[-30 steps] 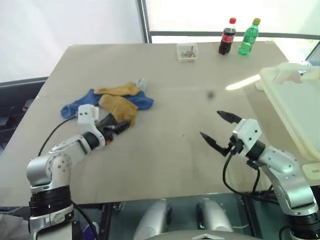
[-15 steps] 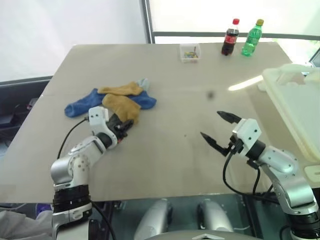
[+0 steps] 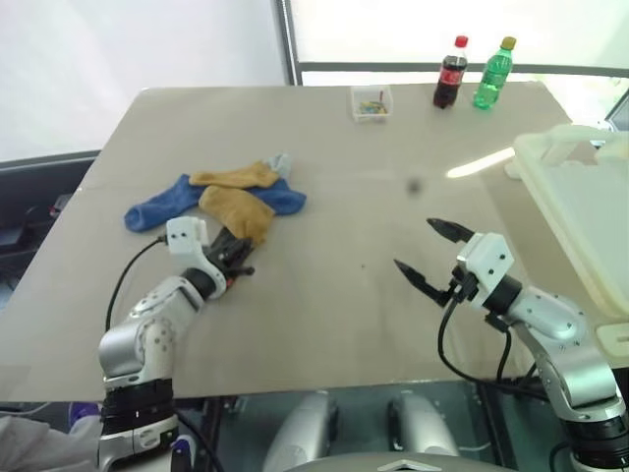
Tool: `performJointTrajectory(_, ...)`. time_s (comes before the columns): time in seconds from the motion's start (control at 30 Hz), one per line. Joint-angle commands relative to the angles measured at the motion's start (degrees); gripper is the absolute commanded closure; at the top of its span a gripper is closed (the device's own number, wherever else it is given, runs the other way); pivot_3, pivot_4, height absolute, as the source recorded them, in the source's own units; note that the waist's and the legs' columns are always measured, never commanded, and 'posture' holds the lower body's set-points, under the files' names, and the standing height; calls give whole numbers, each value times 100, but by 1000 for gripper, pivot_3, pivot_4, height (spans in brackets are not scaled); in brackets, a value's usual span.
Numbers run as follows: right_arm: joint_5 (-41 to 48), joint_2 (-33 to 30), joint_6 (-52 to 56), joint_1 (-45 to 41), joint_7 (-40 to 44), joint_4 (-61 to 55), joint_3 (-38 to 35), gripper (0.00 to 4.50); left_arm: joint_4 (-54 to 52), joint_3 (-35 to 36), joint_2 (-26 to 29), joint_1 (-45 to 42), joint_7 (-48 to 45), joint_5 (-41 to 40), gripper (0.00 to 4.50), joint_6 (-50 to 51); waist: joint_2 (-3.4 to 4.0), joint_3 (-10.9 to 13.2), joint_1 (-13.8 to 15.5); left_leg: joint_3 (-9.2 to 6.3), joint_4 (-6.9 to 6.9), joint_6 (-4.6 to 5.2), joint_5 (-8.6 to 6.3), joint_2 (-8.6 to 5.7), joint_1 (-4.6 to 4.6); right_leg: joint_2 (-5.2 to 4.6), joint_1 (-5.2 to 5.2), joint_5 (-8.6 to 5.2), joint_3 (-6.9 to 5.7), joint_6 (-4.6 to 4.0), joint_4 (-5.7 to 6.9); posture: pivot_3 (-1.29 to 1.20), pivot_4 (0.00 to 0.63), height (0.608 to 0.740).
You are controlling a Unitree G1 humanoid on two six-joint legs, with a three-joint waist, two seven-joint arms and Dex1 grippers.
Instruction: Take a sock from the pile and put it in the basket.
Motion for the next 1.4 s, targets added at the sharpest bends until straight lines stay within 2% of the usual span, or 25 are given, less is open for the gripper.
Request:
performJointTrajectory(0.03, 31, 8, -98, -67, -20, -116, -57, 0, -249, 83, 81, -19, 64, 9, 2290, -27, 0, 0, 0, 0, 0, 0, 0, 0, 0, 0, 0, 0, 0, 0, 0, 0, 150, 740)
performJointTrajectory(0.33, 33, -30, -106, -83, 67, -63, -44, 0, -400, 74, -135, -47, 309, -40, 2290, -30, 0, 0, -1, 0, 0, 0, 0, 0, 0, 0, 0, 0, 0, 0, -1, 0, 150, 740)
performJointTrajectory(0.4, 34, -36, -108, -86, 82, -53, -45, 0, -412, 96, -172, -46, 339, -32, 3189, -84, -1, 0, 0, 0, 0, 0, 0, 0, 0, 0, 0, 0, 0, 0, -1, 0, 150, 740)
performJointTrajectory(0.53, 37, -45, -113, -77, 96, -43, -50, 0, -451, 95, -179, -32, 275, -31, 4490, -195, -1, 1, -1, 0, 0, 0, 0, 0, -1, 0, 0, 0, 0, 0, -1, 0, 150, 740)
performJointTrajectory(0.83, 38, -30, -131, -103, 122, -9, -54, 0, -1036, 52, -94, 155, -146, -503, 4490, 4, -2, 1, -2, 1, 0, 0, 0, 0, -2, 0, 0, 0, 1, 0, -2, 0, 150, 740)
performJointTrajectory(0.97, 27, -27, -143, -108, 111, 3, -66, 0, -1397, -217, 75, 288, -465, -1084, 4490, 716, -1, 1, -2, 0, -1, 0, 0, 0, -3, 0, 0, 0, 0, 0, -3, 0, 150, 740)
performJointTrajectory(1.1, 28, -48, -136, -94, 80, -9, -133, 0, -1429, -590, 172, 324, -473, -1310, 4490, 1361, -1, 2, -1, 0, -1, 1, 0, 0, -3, 0, 1, 0, 0, 0, -2, 0, 150, 740)
performJointTrajectory(1.4, 48, -237, -77, 184, -28, -244, -417, 0, -1170, -972, -201, -123, -328, -2379, 4490, 3009, -2, 2, 3, -1, -1, 0, 0, 0, -3, 1, 0, 0, -1, 0, -1, 0, 150, 740)
